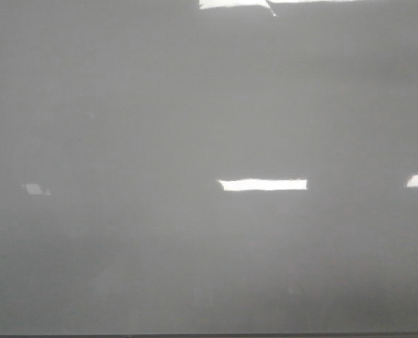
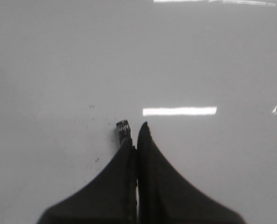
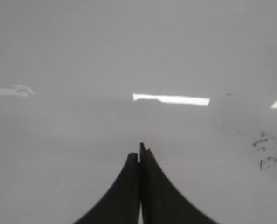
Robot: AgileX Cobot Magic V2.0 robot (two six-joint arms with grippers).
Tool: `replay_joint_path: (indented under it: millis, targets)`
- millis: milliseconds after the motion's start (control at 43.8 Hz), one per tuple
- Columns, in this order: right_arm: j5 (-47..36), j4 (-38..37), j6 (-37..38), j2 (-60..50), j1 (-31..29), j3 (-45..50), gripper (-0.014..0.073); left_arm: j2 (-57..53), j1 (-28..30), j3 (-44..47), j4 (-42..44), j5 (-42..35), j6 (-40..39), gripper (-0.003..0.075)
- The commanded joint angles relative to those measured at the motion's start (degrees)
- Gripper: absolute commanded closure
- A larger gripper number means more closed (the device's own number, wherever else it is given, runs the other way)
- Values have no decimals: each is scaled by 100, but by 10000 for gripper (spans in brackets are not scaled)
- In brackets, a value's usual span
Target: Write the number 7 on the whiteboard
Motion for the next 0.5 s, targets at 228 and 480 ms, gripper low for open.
replay_joint_path:
  millis: [228, 480]
  targets:
    - [23, 279, -52, 1126, 11, -254, 662, 1378, -11, -194, -25, -317, -14, 741]
    - [297, 226, -116, 1476, 706, -254, 529, 2006, -11, -194, -45, -259, -14, 741]
